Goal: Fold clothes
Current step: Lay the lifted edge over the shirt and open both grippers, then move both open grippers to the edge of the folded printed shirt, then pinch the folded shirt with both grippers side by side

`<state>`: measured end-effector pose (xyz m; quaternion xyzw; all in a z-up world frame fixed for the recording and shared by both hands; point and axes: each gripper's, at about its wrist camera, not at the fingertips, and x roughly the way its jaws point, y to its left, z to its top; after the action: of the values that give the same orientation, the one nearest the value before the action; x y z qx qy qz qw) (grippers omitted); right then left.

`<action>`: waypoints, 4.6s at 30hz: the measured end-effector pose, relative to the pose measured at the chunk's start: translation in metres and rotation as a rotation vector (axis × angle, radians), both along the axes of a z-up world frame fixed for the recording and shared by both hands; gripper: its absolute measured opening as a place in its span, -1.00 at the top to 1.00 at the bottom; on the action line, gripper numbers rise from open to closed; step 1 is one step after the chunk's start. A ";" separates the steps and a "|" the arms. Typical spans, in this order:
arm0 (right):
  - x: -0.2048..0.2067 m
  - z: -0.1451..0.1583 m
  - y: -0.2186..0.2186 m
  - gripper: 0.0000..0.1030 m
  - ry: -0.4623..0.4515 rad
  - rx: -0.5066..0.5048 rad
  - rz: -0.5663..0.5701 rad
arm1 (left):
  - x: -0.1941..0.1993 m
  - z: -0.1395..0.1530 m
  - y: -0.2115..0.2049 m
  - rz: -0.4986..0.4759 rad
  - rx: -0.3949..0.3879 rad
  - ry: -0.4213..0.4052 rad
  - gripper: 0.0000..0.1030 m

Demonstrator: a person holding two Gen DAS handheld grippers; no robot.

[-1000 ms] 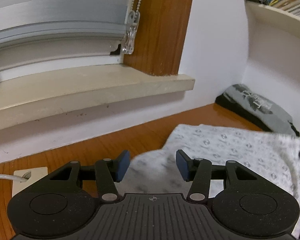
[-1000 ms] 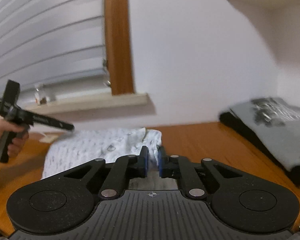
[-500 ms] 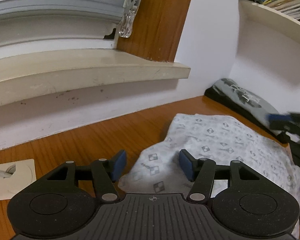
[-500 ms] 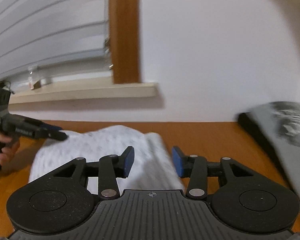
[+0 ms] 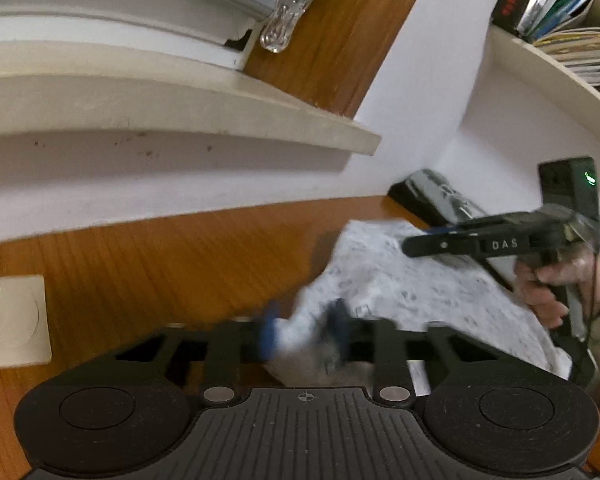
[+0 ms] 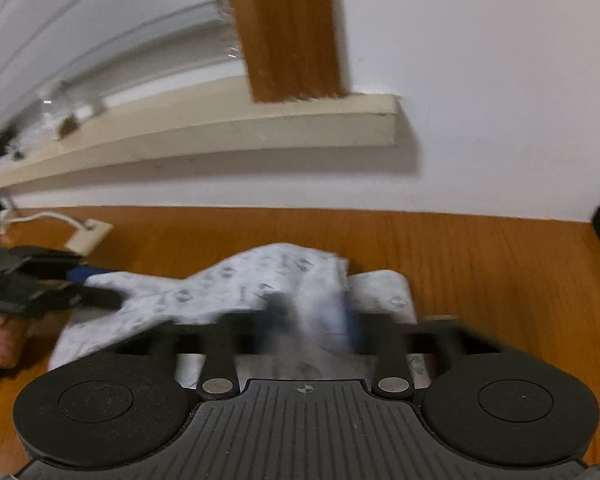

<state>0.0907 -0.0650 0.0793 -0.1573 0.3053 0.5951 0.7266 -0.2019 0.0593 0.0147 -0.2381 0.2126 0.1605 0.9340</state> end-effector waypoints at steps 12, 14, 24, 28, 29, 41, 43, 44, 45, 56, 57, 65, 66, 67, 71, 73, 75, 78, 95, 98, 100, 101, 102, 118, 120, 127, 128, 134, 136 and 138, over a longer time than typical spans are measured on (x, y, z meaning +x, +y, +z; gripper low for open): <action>-0.030 0.029 -0.069 0.53 -0.215 0.178 -0.198 | 0.015 0.022 -0.030 0.146 0.227 0.028 0.81; -0.029 0.026 -0.090 0.46 -0.184 0.161 -0.227 | 0.015 0.025 -0.037 0.133 0.263 0.040 0.77; -0.035 0.003 -0.197 0.15 -0.043 0.081 -0.323 | 0.030 0.022 -0.077 -0.074 0.342 0.078 0.48; -0.047 -0.005 -0.213 0.15 -0.020 0.080 -0.321 | 0.023 0.019 -0.080 -0.095 0.308 0.062 0.48; -0.050 -0.006 -0.215 0.14 -0.020 0.080 -0.317 | 0.021 0.019 -0.079 -0.096 0.300 0.059 0.48; -0.053 0.005 -0.242 0.92 -0.037 0.181 -0.354 | 0.021 0.012 -0.065 -0.094 0.235 0.057 0.48; -0.053 -0.001 -0.235 0.90 -0.069 0.133 -0.353 | 0.023 0.012 -0.066 -0.092 0.242 0.059 0.48; -0.053 -0.006 -0.230 0.85 -0.078 0.105 -0.361 | 0.022 0.012 -0.067 -0.090 0.251 0.057 0.48; -0.052 -0.011 -0.227 0.78 -0.081 0.084 -0.380 | 0.022 0.013 -0.069 -0.088 0.264 0.052 0.48; -0.107 -0.014 -0.195 0.33 -0.157 0.185 -0.292 | 0.019 0.016 -0.074 -0.083 0.293 0.040 0.48; -0.113 -0.017 -0.188 0.33 -0.147 0.187 -0.269 | 0.019 0.016 -0.074 -0.082 0.294 0.042 0.48; -0.117 -0.045 -0.174 0.30 -0.249 0.079 -0.110 | 0.021 0.022 -0.073 -0.075 0.266 0.060 0.48; -0.108 -0.045 -0.178 0.30 -0.225 0.075 -0.120 | 0.023 0.027 -0.073 -0.081 0.261 0.064 0.48; -0.098 -0.044 -0.181 0.30 -0.201 0.069 -0.132 | 0.026 0.031 -0.073 -0.093 0.259 0.063 0.48; -0.059 -0.047 -0.198 0.29 -0.227 0.044 -0.159 | 0.059 0.042 -0.073 -0.165 0.265 0.100 0.48; -0.032 -0.048 -0.206 0.28 -0.222 0.040 -0.200 | 0.081 0.041 -0.071 -0.193 0.266 0.132 0.48; -0.008 -0.050 -0.213 0.25 -0.207 0.042 -0.235 | 0.102 0.036 -0.068 -0.209 0.254 0.156 0.48; 0.019 -0.052 -0.219 0.15 -0.155 0.071 -0.265 | 0.129 0.025 -0.059 -0.222 0.201 0.151 0.37; 0.010 -0.034 -0.208 0.29 -0.169 0.188 -0.352 | 0.190 0.049 -0.110 -0.477 0.305 0.087 0.29; 0.016 -0.045 -0.201 0.29 -0.182 0.132 -0.383 | 0.205 0.033 -0.111 -0.479 0.321 0.158 0.29; 0.026 -0.056 -0.205 0.26 -0.151 0.125 -0.397 | 0.209 0.021 -0.102 -0.480 0.275 0.170 0.28; 0.030 -0.059 -0.209 0.23 -0.119 0.149 -0.396 | 0.210 0.017 -0.098 -0.480 0.252 0.168 0.28; 0.034 -0.060 -0.212 0.21 -0.096 0.162 -0.400 | 0.210 0.015 -0.097 -0.480 0.246 0.167 0.28; 0.062 -0.064 -0.218 -0.32 0.054 0.189 -0.484 | 0.167 0.006 -0.039 -0.293 0.103 0.145 -0.05; 0.072 -0.067 -0.220 -0.32 0.130 0.201 -0.472 | 0.170 0.002 -0.033 -0.303 0.069 0.142 -0.09; 0.082 -0.066 -0.211 -0.34 0.160 0.198 -0.439 | 0.182 -0.011 -0.014 -0.326 0.002 0.145 -0.33; 0.082 -0.066 -0.209 -0.33 0.154 0.195 -0.436 | 0.181 -0.011 -0.013 -0.325 0.000 0.145 -0.34; 0.079 -0.069 -0.206 -0.33 0.136 0.200 -0.419 | 0.158 -0.012 -0.008 -0.305 -0.025 0.130 -0.33; 0.079 -0.070 -0.205 -0.33 0.134 0.200 -0.400 | 0.153 -0.014 -0.007 -0.314 -0.051 0.116 -0.33; 0.076 -0.071 -0.201 -0.26 0.127 0.195 -0.374 | 0.155 -0.016 -0.007 -0.337 -0.074 0.098 -0.33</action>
<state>0.1664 -0.2656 0.0079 0.0108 0.3155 0.4854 0.8153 -0.0466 0.0522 -0.0012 -0.2252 0.3004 0.0053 0.9268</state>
